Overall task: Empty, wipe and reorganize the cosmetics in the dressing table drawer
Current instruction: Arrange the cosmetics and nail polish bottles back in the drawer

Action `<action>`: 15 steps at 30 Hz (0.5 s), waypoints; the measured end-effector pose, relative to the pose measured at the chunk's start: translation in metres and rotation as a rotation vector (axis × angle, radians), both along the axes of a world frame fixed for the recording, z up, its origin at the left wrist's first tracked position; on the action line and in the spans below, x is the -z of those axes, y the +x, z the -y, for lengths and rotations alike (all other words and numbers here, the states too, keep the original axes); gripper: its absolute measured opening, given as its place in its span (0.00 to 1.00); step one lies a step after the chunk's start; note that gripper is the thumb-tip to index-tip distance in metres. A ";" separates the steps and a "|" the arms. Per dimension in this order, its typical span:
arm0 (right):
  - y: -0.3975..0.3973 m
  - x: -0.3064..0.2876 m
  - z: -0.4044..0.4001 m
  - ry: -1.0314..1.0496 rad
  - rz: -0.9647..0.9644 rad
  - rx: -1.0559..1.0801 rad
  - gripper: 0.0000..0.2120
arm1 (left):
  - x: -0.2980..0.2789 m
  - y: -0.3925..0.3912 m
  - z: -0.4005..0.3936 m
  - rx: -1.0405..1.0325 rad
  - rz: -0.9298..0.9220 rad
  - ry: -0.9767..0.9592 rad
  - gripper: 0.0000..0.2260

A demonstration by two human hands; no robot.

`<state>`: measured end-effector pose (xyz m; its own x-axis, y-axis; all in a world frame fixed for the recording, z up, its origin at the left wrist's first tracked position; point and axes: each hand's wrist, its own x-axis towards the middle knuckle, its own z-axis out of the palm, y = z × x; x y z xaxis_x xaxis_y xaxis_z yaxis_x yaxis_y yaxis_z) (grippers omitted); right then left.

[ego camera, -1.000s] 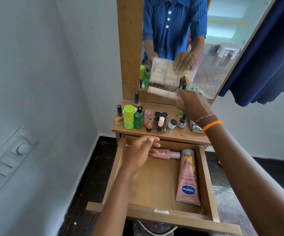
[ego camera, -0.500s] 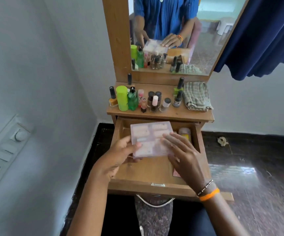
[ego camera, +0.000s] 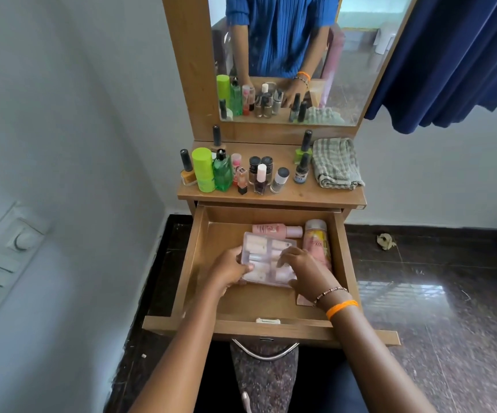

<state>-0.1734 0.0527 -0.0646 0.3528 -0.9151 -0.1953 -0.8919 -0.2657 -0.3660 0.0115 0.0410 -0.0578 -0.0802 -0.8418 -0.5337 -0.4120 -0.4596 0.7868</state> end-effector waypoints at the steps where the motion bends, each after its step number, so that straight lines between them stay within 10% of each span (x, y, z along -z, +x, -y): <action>1: 0.000 0.000 0.002 0.007 0.003 0.007 0.20 | 0.001 0.000 0.001 0.035 0.087 -0.042 0.23; 5: 0.002 0.003 0.000 0.012 -0.015 0.018 0.20 | 0.002 -0.001 0.000 0.184 0.424 -0.131 0.27; 15: 0.004 0.002 -0.004 0.003 -0.010 0.028 0.23 | 0.000 -0.005 -0.007 0.229 0.477 -0.190 0.20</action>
<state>-0.1689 0.0564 -0.0664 0.3255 -0.9238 -0.2014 -0.9023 -0.2399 -0.3581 0.0060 0.0478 -0.0578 -0.0589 -0.9163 -0.3962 -0.8152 -0.1849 0.5489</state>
